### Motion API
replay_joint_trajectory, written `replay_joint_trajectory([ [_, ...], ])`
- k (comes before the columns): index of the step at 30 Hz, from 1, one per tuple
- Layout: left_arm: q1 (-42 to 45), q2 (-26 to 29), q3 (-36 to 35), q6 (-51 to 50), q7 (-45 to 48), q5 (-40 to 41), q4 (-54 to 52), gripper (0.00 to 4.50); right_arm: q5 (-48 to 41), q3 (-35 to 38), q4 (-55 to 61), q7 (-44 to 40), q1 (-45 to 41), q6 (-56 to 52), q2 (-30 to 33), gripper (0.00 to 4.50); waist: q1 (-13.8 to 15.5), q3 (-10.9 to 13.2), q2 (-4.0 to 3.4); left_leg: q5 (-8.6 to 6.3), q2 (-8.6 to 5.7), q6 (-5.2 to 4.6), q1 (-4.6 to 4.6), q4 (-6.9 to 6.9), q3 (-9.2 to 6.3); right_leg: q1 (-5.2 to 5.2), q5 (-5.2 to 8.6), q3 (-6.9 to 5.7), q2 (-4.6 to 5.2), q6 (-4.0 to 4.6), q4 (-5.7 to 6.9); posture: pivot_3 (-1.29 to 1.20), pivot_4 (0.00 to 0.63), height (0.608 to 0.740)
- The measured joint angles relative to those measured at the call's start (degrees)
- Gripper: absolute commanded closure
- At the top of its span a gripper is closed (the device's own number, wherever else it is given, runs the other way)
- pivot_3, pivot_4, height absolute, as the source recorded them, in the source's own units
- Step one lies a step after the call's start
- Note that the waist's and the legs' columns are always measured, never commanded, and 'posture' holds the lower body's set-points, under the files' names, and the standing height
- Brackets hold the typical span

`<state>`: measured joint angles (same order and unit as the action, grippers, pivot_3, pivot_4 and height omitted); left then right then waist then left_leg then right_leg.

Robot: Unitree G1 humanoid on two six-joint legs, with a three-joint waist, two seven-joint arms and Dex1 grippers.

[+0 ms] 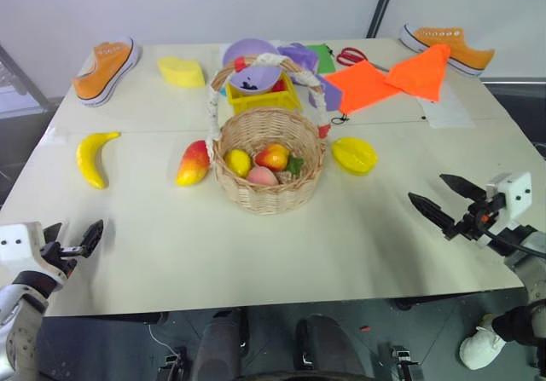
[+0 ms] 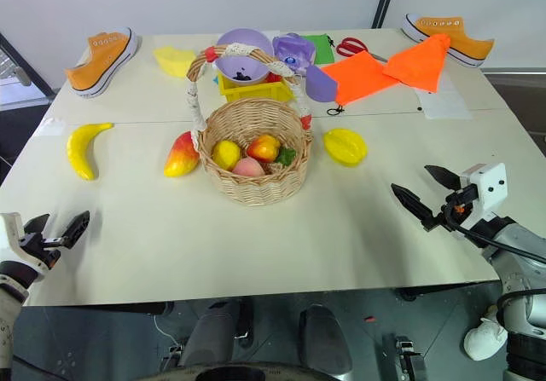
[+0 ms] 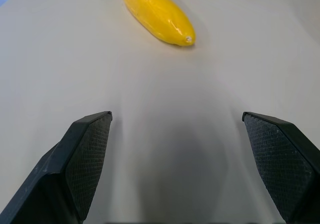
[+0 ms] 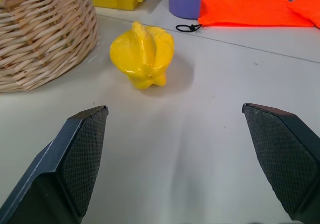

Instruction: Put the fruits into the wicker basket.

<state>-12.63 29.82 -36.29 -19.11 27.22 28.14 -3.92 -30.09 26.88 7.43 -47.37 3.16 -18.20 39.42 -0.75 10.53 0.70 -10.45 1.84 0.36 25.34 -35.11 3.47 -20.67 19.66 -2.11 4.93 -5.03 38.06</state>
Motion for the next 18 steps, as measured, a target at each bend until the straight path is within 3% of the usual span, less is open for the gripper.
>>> replay_joint_trajectory([
  [11, 4.20, 0.32, 0.11, -0.67, -2.01, 0.04, -0.11, 0.00, -0.06, -1.56, 2.13, -0.27, -0.73, -0.24, 0.01, 0.02, 0.01, 0.00, 0.00, 0.03, 0.00, -0.07, 0.00, 0.00, 0.02, 0.00, -0.01, -0.01, 0.00, -0.02, 0.01, 0.00, 0.150, 0.729],
  [18, 14.58, 3.46, 3.44, -5.09, -6.33, -1.76, 1.69, 0.00, -5.58, -7.24, 19.69, -0.33, -2.33, -7.46, 2.37, 0.02, 0.05, -0.01, 0.03, 0.07, -0.01, -0.13, 0.02, 0.00, 0.03, -0.02, -0.12, -0.02, 0.00, -0.22, 0.03, 0.00, 0.150, 0.729],
])
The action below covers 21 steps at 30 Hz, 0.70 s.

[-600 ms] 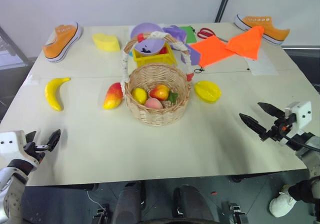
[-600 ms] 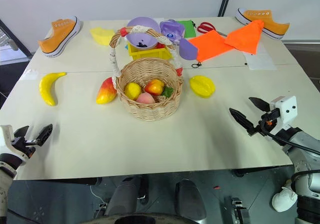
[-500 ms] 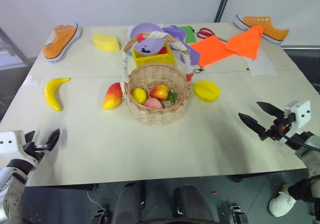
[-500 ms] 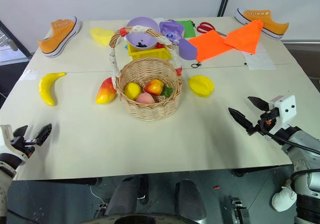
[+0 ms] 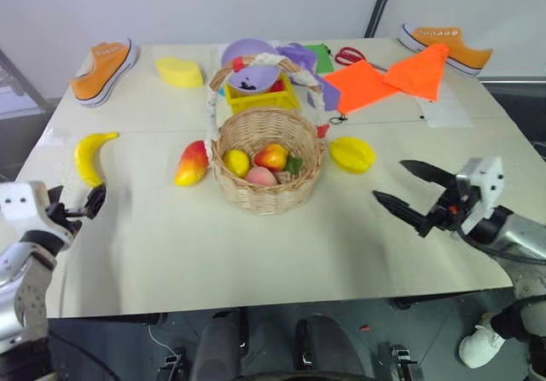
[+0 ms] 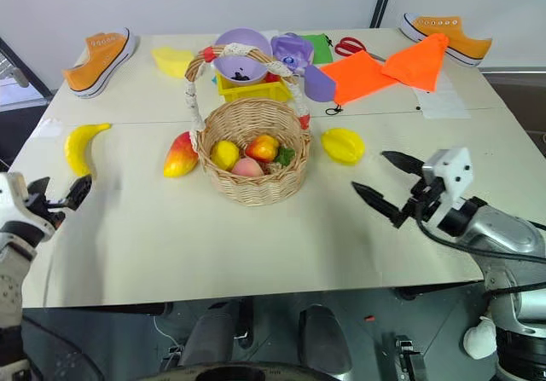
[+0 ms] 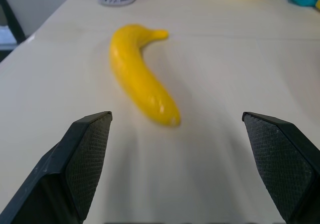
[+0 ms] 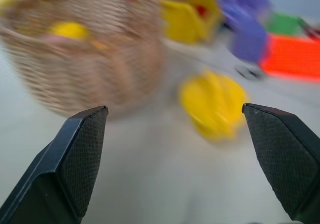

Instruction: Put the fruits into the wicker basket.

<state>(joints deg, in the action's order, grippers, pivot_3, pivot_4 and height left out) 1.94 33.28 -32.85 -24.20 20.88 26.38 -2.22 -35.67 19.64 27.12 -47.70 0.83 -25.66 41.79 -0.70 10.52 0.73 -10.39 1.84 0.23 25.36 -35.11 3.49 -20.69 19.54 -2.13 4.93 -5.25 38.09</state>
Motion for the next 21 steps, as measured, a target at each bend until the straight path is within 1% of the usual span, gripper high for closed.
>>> replay_joint_trajectory([
  [4, 6.70, 1.67, 2.29, -3.68, -3.90, -2.54, 2.96, 0.00, -3.86, -5.83, 9.53, 0.88, -4.05, -4.70, 0.96, 0.02, -0.02, 0.02, 0.04, 0.01, 0.00, -0.02, 0.01, -0.02, 0.00, -0.01, -0.01, -0.02, -0.01, -0.02, 0.02, 0.00, 0.150, 0.729],
  [8, 13.52, 4.42, 5.48, -8.13, -8.11, -6.72, 8.33, 0.00, -5.13, -11.05, 13.87, 2.12, -8.96, -6.88, 0.97, 0.02, 0.06, -0.01, 0.16, 0.02, -0.01, -0.03, 0.02, -0.02, 0.00, -0.02, -0.02, -0.03, -0.01, -0.03, 0.02, 0.00, 0.150, 0.729],
  [13, 20.79, 4.78, 8.02, -12.13, -11.88, -9.75, 15.12, 0.00, -4.37, -16.65, 14.58, 2.73, -11.49, -7.28, 0.37, 0.02, 0.14, -0.04, 0.41, 0.02, -0.02, -0.03, 0.08, -0.02, 0.00, -0.05, -0.03, -0.07, -0.01, -0.06, 0.02, 0.00, 0.150, 0.729],
  [16, 25.82, 4.73, 9.34, -12.68, -12.89, -10.93, 20.84, 0.00, -3.83, -17.72, 14.30, 2.84, -12.06, -7.09, 0.02, 0.02, 0.19, -0.05, 0.50, 0.03, -0.02, -0.04, 0.08, -0.04, -0.01, -0.04, -0.04, -0.13, -0.02, -0.08, 0.05, 0.00, 0.150, 0.729],
  [21, 31.73, 4.55, 11.50, -12.59, -13.31, -12.37, 29.42, 0.00, -3.35, -18.95, 14.20, 2.79, -12.29, -6.35, -0.32, 0.02, 0.09, -0.05, 0.54, 0.04, -0.02, -0.05, 0.07, -0.06, 0.01, -0.04, -0.06, -0.14, -0.07, -0.12, 0.08, 0.00, 0.150, 0.729],
])
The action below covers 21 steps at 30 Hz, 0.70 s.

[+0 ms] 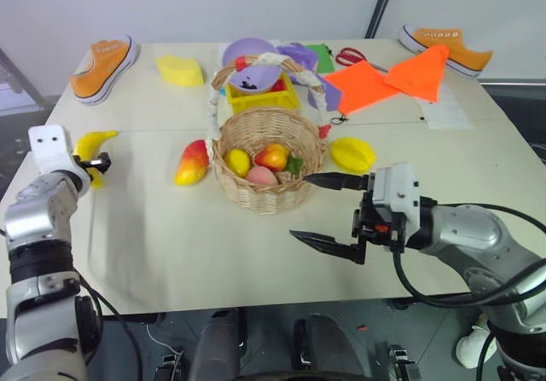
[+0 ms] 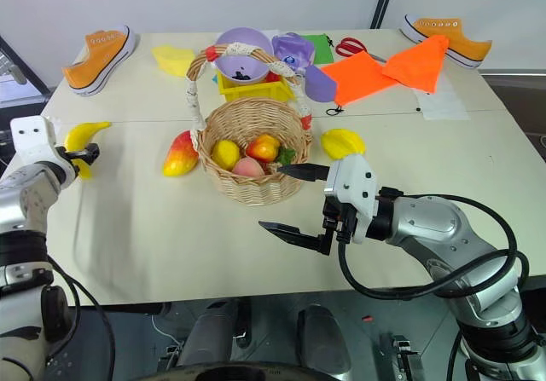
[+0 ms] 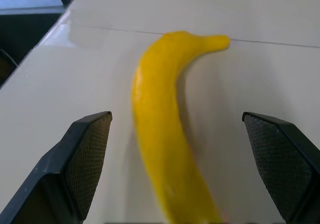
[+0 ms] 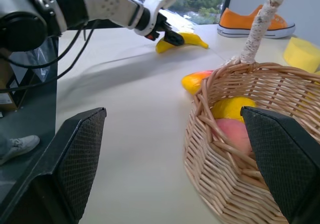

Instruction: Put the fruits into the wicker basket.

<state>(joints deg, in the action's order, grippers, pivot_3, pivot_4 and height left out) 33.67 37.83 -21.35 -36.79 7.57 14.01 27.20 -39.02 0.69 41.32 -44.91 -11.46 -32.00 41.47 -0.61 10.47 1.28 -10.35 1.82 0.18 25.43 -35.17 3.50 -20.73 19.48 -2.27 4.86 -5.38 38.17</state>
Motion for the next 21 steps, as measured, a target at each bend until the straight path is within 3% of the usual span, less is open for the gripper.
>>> replay_joint_trajectory([
  [2, 1.65, -0.07, 0.15, -0.21, -0.38, -0.32, 3.00, 0.00, 0.18, -0.11, 0.00, 0.05, 0.00, 0.22, -0.06, 0.02, -0.09, 0.01, 0.02, 0.00, 0.01, 0.00, -0.01, -0.01, 0.00, 0.00, 0.00, 0.00, -0.03, -0.01, 0.02, 0.00, 0.150, 0.729],
  [5, 3.22, -0.31, 0.03, -0.52, -1.32, -0.41, 6.04, 0.83, 0.69, -0.26, 0.00, 0.20, 0.08, 0.45, -0.38, 0.00, -0.04, 0.01, 0.05, 0.01, 0.02, 0.00, 0.00, -0.02, 0.00, 0.00, -0.01, 0.00, -0.06, -0.02, 0.03, 0.00, 0.150, 0.729],
  [10, 4.49, -0.56, -1.49, -0.47, -2.87, 0.10, 8.42, 3.38, 1.94, -0.45, 0.03, 0.72, 1.01, 1.29, -0.62, 0.00, 0.01, -0.01, 0.13, 0.01, 0.01, 0.00, 0.00, -0.05, 0.00, 0.02, -0.04, 0.00, -0.06, -0.08, 0.03, 0.00, 0.150, 0.729],
  [16, 3.43, -0.11, -1.49, -0.59, -2.53, -0.03, 6.13, 3.38, 3.02, -0.80, 0.04, 0.68, 1.94, 2.36, -0.76, 0.00, -0.08, -0.01, 0.16, 0.01, 0.02, 0.01, 0.00, -0.05, -0.01, 0.01, -0.04, 0.01, -0.07, -0.08, 0.03, 0.00, 0.150, 0.729],
  [19, -2.89, 0.35, -4.20, 1.38, 1.37, 2.38, -3.23, 3.38, 3.64, -0.85, -0.03, 0.55, 2.49, 2.70, -0.70, 0.00, -0.34, -0.01, 0.18, 0.01, 0.05, 0.02, 0.00, -0.01, 0.00, -0.01, -0.04, 0.03, -0.05, -0.08, 0.03, 0.00, 0.150, 0.729],
  [21, -11.50, 0.40, -8.82, 5.40, 9.19, 7.32, -13.37, 3.38, 4.07, -0.52, -0.24, 0.35, 2.93, 3.06, -0.53, 0.00, -0.68, -0.01, 0.18, 0.00, 0.06, 0.05, -0.03, 0.06, 0.08, -0.06, -0.04, 0.04, 0.04, -0.06, 0.01, 0.00, 0.150, 0.729],
])
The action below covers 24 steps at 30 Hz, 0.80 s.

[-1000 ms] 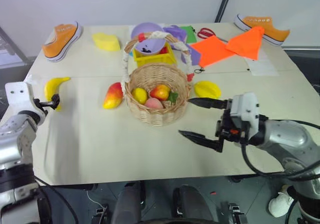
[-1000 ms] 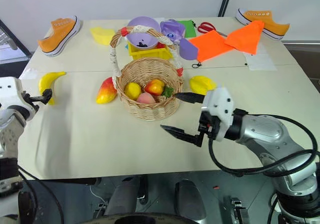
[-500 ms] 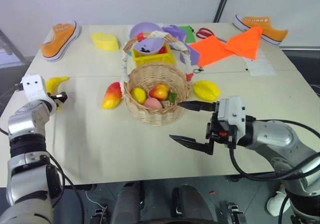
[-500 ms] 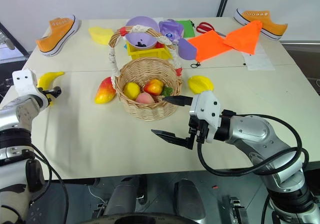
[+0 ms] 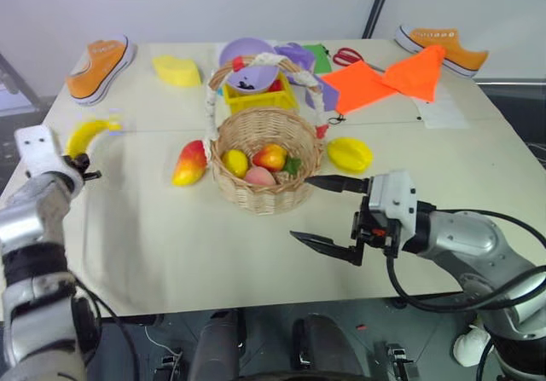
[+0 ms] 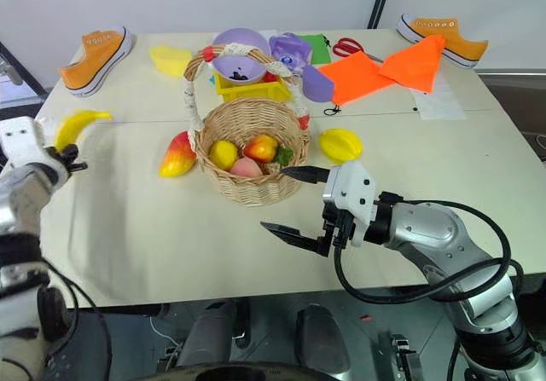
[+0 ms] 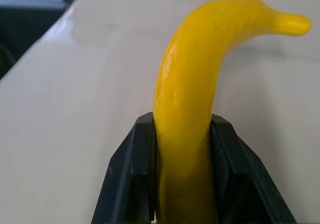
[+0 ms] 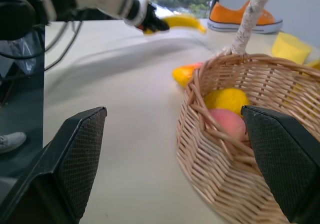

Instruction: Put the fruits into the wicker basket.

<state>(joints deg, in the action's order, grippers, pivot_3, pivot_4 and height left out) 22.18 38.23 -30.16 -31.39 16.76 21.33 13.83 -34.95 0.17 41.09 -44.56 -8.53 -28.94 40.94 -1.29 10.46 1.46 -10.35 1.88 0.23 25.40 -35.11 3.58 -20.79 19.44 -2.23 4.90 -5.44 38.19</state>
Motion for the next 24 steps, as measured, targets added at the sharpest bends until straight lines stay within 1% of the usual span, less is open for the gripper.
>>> replay_joint_trajectory([
  [1, -4.13, -0.08, -2.58, 2.18, 4.34, 2.90, -4.61, 3.38, 0.12, 0.33, -0.28, -0.16, 0.16, 0.24, 0.03, 0.00, 0.02, 0.00, 0.00, 0.00, 0.01, 0.02, -0.01, 0.01, 0.00, -0.01, 0.01, -0.02, 0.03, 0.01, -0.02, 0.00, 0.150, 0.729],
  [3, -8.77, -0.95, -7.35, 4.31, 10.54, 8.85, -11.30, 3.38, 0.31, 0.66, -0.96, -0.49, 0.04, 0.66, 0.12, 0.00, 0.27, 0.00, -0.01, -0.02, 0.01, 0.08, -0.04, -0.01, -0.03, 0.03, 0.01, -0.05, 0.08, 0.04, -0.02, 0.00, 0.150, 0.729],
  [5, -15.38, -1.05, -11.82, 3.21, 18.46, 18.05, -21.13, 3.38, 0.31, 0.83, -2.03, -1.19, -0.81, 0.87, 0.17, 0.00, 0.29, -0.01, 0.01, -0.09, -0.02, 0.18, -0.06, -0.03, -0.05, 0.12, 0.05, -0.08, 0.17, 0.16, -0.12, 0.00, 0.150, 0.729],
  [7, -19.92, 0.19, -11.93, 0.82, 24.17, 23.77, -28.69, 3.38, 0.33, 1.14, -3.85, -1.91, -1.90, 1.17, 0.27, 0.00, 0.59, -0.03, -0.06, -0.10, -0.05, 0.19, -0.10, -0.05, -0.05, 0.10, 0.12, -0.16, 0.27, 0.32, -0.21, 0.00, 0.150, 0.729],
  [9, -21.97, 2.76, -8.60, -2.37, 26.20, 26.02, -33.85, 3.38, 0.41, 1.13, -5.52, -2.74, -3.85, 1.50, 0.32, 0.00, 0.73, -0.07, -0.15, -0.11, -0.06, 0.18, -0.10, -0.04, -0.04, 0.10, 0.11, -0.18, 0.29, 0.44, -0.25, 0.00, 0.150, 0.729],
  [10, -21.90, 3.68, -5.44, -4.39, 26.54, 26.98, -36.58, 3.38, 0.47, 1.13, -6.25, -3.15, -4.76, 1.80, 0.31, 0.00, 0.72, -0.09, -0.19, -0.11, -0.08, 0.17, -0.10, -0.04, -0.03, 0.13, 0.11, -0.17, 0.31, 0.44, -0.27, 0.00, 0.150, 0.729],
  [12, -20.35, 4.52, -0.02, -6.85, 26.01, 27.72, -40.05, 3.38, 0.56, 1.15, -6.90, -3.63, -5.67, 1.86, 0.34, 0.00, 0.58, -0.09, -0.18, -0.10, -0.08, 0.15, -0.06, -0.04, -0.03, 0.25, 0.10, -0.17, 0.31, 0.44, -0.28, 0.00, 0.150, 0.729],
  [14, -16.64, 5.09, 5.16, -8.72, 23.98, 27.37, -41.98, 3.38, 0.60, 1.14, -7.56, -3.79, -6.18, 1.84, 0.37, 0.00, 0.53, -0.09, -0.19, -0.04, -0.07, 0.05, -0.05, -0.02, -0.02, 0.22, 0.09, -0.17, 0.27, 0.41, -0.27, 0.00, 0.150, 0.729],
  [18, -5.57, 5.28, 16.28, -12.24, 18.43, 23.26, -42.95, 3.38, 0.88, 1.10, -7.62, -3.64, -6.78, 1.77, 0.39, 0.00, 0.66, -0.08, -0.21, 0.01, -0.05, -0.05, -0.04, -0.01, -0.02, 0.22, -0.02, -0.19, 0.14, 0.16, -0.22, 0.00, 0.150, 0.729],
  [21, 2.93, 3.94, 26.04, -14.10, 14.76, 17.11, -40.99, 3.38, 0.91, 1.10, -7.38, -2.98, -7.08, 1.68, 0.26, 0.00, 0.62, -0.07, -0.20, 0.02, -0.06, -0.06, -0.05, -0.05, 0.04, 0.24, -0.04, -0.17, 0.07, 0.12, -0.20, 0.00, 0.150, 0.729],
  [24, 8.22, 1.92, 32.84, -14.40, 13.49, 12.09, -38.14, 3.38, 0.91, 1.13, -6.73, -1.81, -6.73, 1.28, 0.12, 0.00, 0.66, -0.07, -0.19, 0.03, -0.04, -0.07, -0.05, -0.06, 0.06, 0.21, -0.03, -0.16, 0.01, 0.08, -0.14, 0.00, 0.150, 0.729],
])
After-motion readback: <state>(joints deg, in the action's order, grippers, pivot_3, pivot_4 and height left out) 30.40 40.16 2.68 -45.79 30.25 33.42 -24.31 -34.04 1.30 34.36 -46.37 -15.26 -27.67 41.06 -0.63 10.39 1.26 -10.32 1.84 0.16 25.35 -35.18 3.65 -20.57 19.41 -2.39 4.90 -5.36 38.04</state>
